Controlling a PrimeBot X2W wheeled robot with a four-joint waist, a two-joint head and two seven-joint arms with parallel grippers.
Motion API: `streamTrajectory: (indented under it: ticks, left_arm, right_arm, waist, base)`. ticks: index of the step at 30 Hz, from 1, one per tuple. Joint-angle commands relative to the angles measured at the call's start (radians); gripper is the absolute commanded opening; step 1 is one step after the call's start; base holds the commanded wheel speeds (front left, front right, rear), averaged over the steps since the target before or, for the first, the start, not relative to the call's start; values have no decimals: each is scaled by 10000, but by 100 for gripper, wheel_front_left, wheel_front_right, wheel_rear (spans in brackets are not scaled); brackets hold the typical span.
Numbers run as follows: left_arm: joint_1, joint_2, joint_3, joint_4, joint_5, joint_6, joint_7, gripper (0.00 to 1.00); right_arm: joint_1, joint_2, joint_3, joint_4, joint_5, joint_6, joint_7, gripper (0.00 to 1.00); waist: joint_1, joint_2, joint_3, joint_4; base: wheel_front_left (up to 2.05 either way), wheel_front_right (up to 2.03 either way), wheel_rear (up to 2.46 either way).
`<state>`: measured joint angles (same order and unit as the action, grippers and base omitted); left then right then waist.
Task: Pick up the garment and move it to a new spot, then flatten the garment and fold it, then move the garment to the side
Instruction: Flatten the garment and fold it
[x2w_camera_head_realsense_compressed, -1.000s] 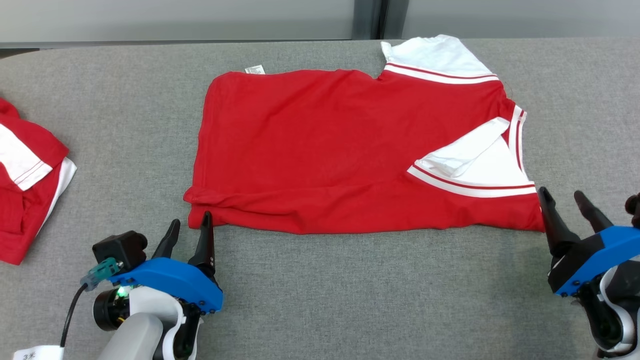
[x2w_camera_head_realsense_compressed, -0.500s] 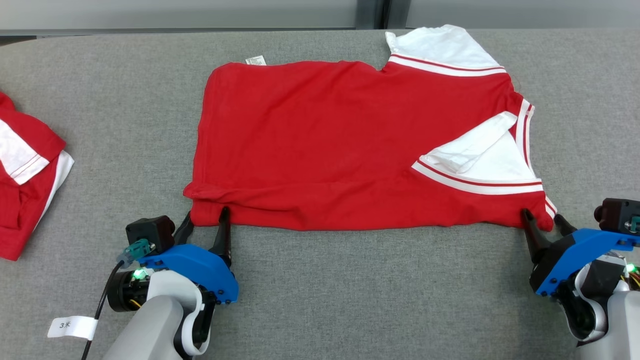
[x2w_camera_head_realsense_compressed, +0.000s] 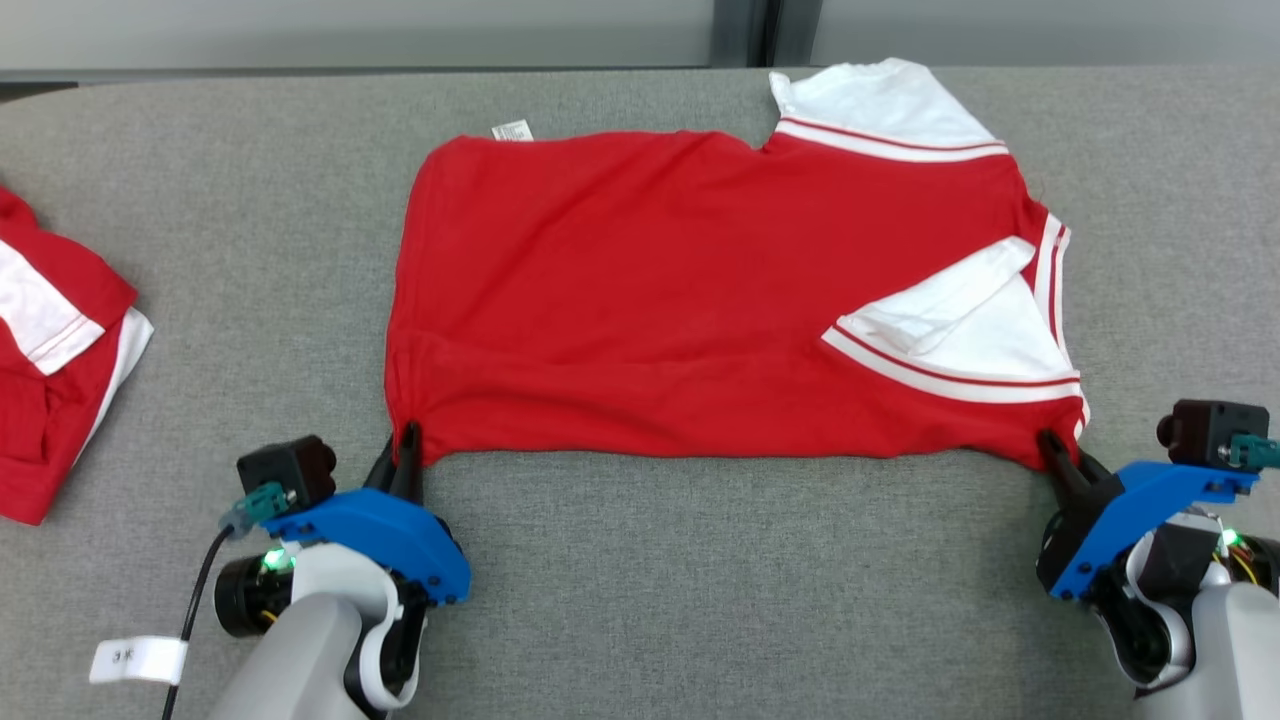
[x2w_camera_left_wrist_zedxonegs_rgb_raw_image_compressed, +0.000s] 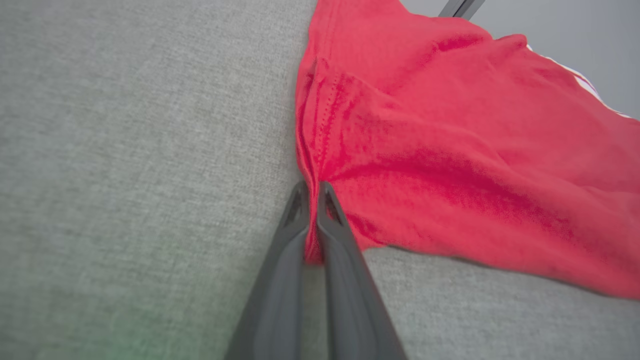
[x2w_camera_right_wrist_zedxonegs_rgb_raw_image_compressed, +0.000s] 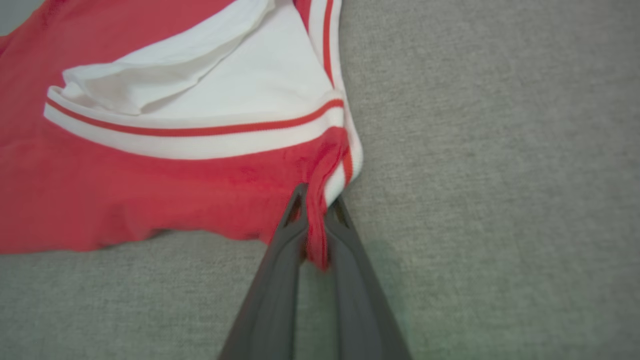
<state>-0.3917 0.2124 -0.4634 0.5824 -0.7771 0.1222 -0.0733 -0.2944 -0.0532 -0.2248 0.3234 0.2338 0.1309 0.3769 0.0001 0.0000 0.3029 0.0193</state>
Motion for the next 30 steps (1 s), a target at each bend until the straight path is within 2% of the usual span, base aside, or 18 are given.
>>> streamTrajectory:
  ticks: [1,6,9,18,23,24,25,26,30]
  left_arm:
    - [298,-11,-20,108,-42,-54,59,0]
    - [878,234,99,-448,-233,-79,-43,0]
    - [1363,401,111,-979,-279,53,13,0]
    - [2930,1069,17,-2821,-401,741,800,0]
    - [3549,1353,-63,-3603,-476,1054,1200,0]
    - [3629,1397,-78,-3721,-495,1104,1293,24]
    - [3691,1432,-72,-3815,-528,1135,1374,80]
    - [3796,1509,-118,-3976,-590,1182,1595,100]
    - [3756,1650,-118,-4501,-477,1284,1658,100]
  right_arm:
    - [266,45,-5,19,50,-1,42,0]
    - [733,16,-203,-845,129,-1,57,0]
    - [1166,18,-325,-1402,184,-2,188,0]
    - [2612,8,-700,-2694,637,-4,867,0]
    - [3272,8,-632,-2857,1092,-4,1054,0]
    - [3338,8,-583,-2859,1174,-2,1117,0]
    - [3389,8,-527,-2843,1273,-2,1139,0]
    - [3402,9,-446,-2757,1342,-2,1186,100]
    - [3088,13,-375,-2826,1063,-1,1119,100]
  waist:
    - [-1,0,-76,-38]
    - [-1,0,-420,-97]
    - [-1,0,-613,-111]
    - [-1,0,-957,-19]
    - [-1,0,-1032,36]
    - [-1,0,-1044,34]
    - [-1,0,-1053,27]
    - [-1,0,-1063,10]
    - [-1,0,-1074,-6]
  base:
    - [0,0,0]
    - [0,0,0]
    - [0,0,0]
    - [0,0,0]
    - [0,0,0]
    - [0,0,0]
    - [0,0,0]
    - [0,0,0]
    - [0,0,0]
